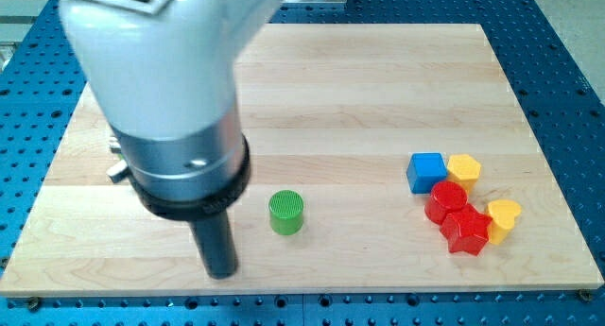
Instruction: Push the green circle into the blue cube
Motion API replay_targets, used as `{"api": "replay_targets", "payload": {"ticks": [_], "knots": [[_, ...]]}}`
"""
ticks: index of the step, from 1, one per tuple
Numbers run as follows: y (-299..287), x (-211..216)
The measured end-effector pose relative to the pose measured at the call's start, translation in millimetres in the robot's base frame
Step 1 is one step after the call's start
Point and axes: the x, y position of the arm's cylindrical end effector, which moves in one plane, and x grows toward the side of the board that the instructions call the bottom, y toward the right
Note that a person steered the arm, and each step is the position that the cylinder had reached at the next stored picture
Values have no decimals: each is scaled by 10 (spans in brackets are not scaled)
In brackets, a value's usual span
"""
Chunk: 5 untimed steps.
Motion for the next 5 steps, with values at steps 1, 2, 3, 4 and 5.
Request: {"api": "replay_targets", "payload": {"ticks": [1, 2, 3, 4, 5], "knots": [[58, -250], [571, -351], [1116, -402], [1199, -478], [1108, -548]]}}
